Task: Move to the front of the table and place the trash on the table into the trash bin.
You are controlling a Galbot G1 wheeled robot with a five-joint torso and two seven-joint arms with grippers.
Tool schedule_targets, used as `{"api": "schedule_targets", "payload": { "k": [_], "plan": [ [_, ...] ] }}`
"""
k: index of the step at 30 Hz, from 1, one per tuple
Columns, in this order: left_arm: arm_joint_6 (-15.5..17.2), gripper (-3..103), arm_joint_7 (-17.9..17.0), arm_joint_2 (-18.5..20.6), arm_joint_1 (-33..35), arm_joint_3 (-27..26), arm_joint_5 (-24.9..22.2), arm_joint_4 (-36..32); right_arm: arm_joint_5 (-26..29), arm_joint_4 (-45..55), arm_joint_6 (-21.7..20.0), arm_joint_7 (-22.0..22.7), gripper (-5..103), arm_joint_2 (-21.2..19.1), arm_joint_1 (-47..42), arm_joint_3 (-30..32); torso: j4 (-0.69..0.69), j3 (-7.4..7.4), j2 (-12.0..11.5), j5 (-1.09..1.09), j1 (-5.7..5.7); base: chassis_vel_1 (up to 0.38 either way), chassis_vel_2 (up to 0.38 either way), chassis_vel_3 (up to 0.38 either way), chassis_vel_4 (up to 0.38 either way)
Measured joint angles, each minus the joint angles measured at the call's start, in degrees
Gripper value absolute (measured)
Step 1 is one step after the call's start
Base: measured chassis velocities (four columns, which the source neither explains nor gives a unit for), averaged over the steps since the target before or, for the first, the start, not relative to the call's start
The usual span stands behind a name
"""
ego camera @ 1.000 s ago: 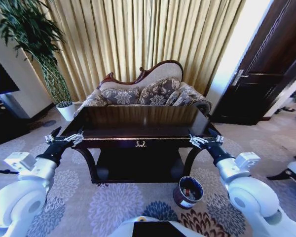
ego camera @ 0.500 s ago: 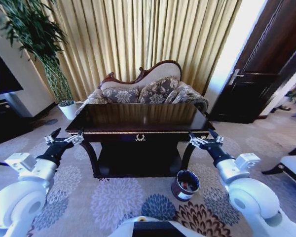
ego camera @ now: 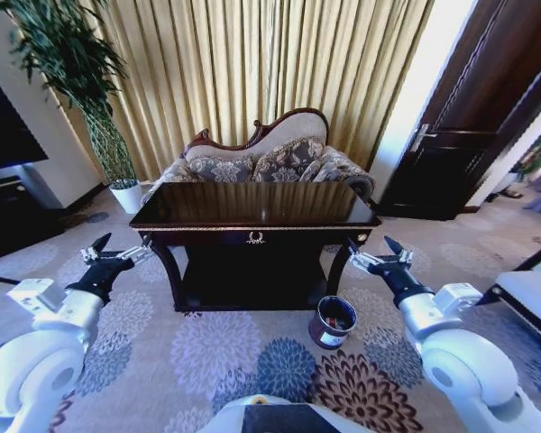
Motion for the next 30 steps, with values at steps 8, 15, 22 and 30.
{"api": "schedule_targets", "payload": {
  "k": [8,15,22,30],
  "plan": [
    [-0.10,100,0.10,0.06,-0.13,0.07,0.00,0.02,-0.69,0.00,0.12,-0.02,100,0.37,-0.45,-0.08,0.01,0.00,0.00,0.00,-0.01,0.192,-0.178,-0.189,0.180],
    [-0.26,100,0.15,0.39,-0.46,0.19,0.01,0.20,-0.84,0.00,0.17,-0.04,100,0.43,-0.35,-0.26,-0.01,0.00,0.00,0.01,0.01,0.184,-0.171,-0.194,0.189],
    [-0.36,100,0.16,0.55,-0.74,0.16,0.04,0.66,-0.93,-0.18,0.23,-0.07,100,0.39,-0.17,-0.48,0.01,0.00,0.00,-0.01,0.01,0.200,-0.196,-0.198,0.194],
    [-0.41,100,0.17,0.77,-0.90,0.16,0.04,0.74,-1.06,-0.30,0.28,-0.08,100,0.56,-0.11,-0.78,0.01,0.00,0.00,-0.02,0.00,0.215,-0.229,-0.220,0.228]
  ]
}}
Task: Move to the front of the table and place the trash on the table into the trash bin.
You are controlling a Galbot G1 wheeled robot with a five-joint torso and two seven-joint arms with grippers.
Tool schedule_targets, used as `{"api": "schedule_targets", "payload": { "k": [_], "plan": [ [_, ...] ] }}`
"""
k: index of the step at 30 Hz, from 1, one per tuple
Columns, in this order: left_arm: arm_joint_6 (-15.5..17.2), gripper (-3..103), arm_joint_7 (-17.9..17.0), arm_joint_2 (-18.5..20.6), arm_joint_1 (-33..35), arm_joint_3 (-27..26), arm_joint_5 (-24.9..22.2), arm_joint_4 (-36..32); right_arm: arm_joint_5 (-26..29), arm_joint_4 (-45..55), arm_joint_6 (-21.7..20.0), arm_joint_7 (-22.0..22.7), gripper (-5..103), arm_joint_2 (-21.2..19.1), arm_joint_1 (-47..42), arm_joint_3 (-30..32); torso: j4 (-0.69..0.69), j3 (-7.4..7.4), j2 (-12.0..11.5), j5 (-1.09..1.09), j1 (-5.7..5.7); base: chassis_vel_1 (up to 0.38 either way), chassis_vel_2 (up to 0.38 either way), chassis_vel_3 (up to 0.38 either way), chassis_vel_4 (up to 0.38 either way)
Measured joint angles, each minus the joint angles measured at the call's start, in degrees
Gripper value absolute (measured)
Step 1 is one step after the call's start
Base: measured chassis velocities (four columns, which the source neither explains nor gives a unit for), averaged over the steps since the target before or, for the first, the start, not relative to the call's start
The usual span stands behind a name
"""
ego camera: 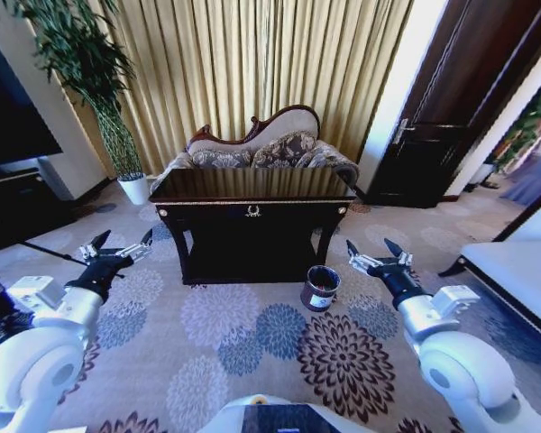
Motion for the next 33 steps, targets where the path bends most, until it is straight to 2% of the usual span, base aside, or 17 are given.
{"api": "schedule_targets", "payload": {
  "k": [14,22,26,33],
  "plan": [
    [-1.14,100,0.00,0.15,-0.03,-0.18,0.01,0.16,-0.39,0.07,0.19,0.00,100,0.12,-0.23,-0.01,-0.01,0.01,-0.02,0.04,0.02,0.281,-0.229,-0.268,0.230],
    [-1.34,100,-0.03,-0.11,0.26,-0.36,0.02,0.14,-0.94,-0.16,2.57,-0.01,100,0.45,-0.48,-0.96,0.00,-0.02,0.03,0.00,-0.04,0.317,-0.184,-0.320,0.162],
    [-1.37,100,-0.12,-0.33,0.37,-0.38,0.02,0.04,-0.92,-0.19,2.70,-0.08,100,0.48,-0.62,-1.03,0.01,-0.04,0.05,-0.04,-0.05,0.076,-0.023,-0.091,0.024],
    [-1.37,100,-0.14,-0.33,0.45,-0.46,-0.05,-0.29,-0.92,-0.29,2.70,-0.09,100,0.45,-0.69,-1.10,-0.02,0.05,-0.06,0.07,0.09,-0.032,0.018,0.021,-0.008]
  ]
}}
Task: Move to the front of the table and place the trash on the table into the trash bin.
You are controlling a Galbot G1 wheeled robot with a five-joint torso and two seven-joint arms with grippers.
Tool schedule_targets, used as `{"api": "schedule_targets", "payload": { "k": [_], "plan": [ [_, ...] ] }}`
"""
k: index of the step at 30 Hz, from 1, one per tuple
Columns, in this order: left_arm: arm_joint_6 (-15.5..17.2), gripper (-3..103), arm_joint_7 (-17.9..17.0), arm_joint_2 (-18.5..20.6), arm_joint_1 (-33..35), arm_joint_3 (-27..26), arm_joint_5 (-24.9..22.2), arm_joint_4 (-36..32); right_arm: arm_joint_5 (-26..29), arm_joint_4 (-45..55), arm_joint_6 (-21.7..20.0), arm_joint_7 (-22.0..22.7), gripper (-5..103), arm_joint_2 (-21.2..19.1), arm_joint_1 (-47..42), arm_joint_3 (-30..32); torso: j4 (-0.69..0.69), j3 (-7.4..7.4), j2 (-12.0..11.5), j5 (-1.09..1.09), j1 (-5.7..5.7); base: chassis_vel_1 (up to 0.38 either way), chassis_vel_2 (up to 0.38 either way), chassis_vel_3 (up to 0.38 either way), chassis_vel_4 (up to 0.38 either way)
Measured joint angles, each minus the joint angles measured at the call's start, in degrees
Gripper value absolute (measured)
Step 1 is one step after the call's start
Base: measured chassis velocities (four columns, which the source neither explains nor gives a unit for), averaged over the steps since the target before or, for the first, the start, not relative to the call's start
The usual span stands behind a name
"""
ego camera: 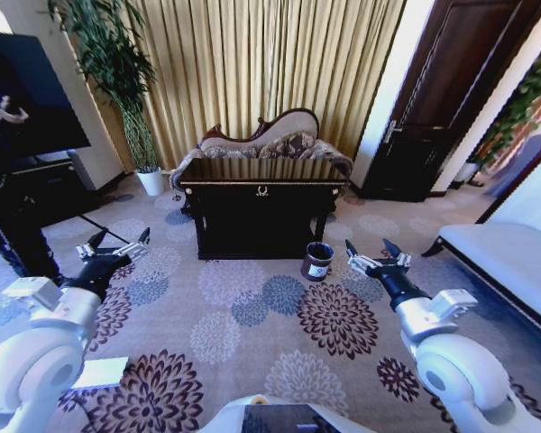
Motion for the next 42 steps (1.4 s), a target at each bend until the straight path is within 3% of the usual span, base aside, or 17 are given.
{"api": "schedule_targets", "payload": {
  "k": [42],
  "plan": [
    [-1.44,100,0.37,-1.57,-0.09,1.58,-1.32,-0.44,2.59,0.55,-3.38,1.34,100,-0.34,-1.70,5.27,0.01,-0.05,0.06,-0.05,-0.09,-0.003,0.002,0.006,0.000]
  ]
}}
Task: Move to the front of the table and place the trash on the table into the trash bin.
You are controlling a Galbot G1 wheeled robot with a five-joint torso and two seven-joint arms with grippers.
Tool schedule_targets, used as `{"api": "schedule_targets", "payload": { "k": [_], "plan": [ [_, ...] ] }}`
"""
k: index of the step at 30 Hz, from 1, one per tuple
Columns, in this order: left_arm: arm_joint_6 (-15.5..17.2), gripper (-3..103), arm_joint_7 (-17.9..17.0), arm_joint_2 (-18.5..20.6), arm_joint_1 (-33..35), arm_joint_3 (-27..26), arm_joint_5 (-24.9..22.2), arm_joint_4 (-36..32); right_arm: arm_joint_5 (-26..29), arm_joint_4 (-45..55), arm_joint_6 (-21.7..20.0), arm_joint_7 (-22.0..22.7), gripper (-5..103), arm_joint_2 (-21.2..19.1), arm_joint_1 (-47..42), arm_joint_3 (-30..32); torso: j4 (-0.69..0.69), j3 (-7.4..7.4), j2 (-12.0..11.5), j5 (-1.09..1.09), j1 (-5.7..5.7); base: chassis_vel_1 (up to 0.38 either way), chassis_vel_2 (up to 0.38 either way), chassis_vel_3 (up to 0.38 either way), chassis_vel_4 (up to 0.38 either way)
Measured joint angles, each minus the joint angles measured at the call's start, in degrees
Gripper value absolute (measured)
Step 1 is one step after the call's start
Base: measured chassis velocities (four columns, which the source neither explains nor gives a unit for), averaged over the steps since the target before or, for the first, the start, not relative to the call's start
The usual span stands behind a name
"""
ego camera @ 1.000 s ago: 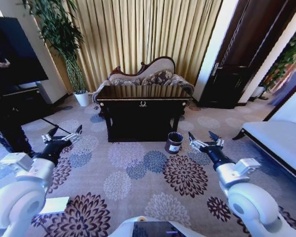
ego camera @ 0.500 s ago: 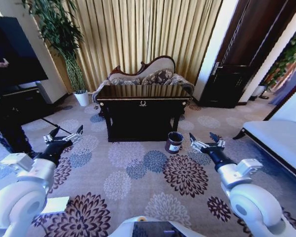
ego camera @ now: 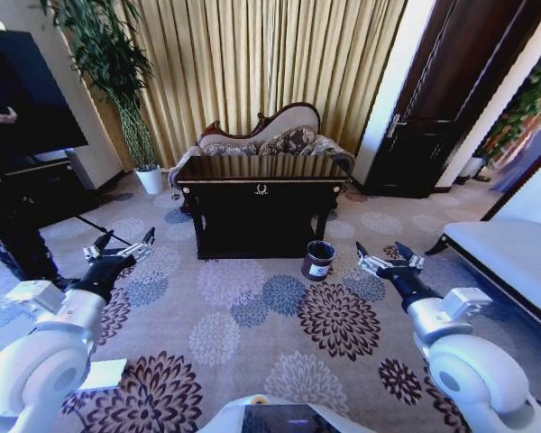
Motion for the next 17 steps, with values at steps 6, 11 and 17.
{"api": "schedule_targets", "payload": {
  "k": [6,11,17],
  "plan": [
    [0.00,100,0.08,0.05,0.10,-0.20,0.02,0.00,0.54,0.00,-0.02,0.00,100,-0.28,0.01,0.38,0.00,0.00,0.00,0.01,0.00,0.000,0.000,0.000,0.000],
    [0.10,100,0.08,-0.02,0.14,-0.21,0.20,0.00,0.74,0.00,-0.32,-0.06,100,-0.30,-0.04,0.39,0.00,0.00,0.00,0.00,0.00,0.000,0.000,0.000,0.000],
    [0.13,100,0.06,-0.30,0.16,-0.36,0.25,0.00,0.70,0.00,-0.51,-0.12,100,-0.36,-0.20,0.42,0.00,0.00,0.00,0.01,0.00,0.000,0.000,0.000,0.000]
  ]
}}
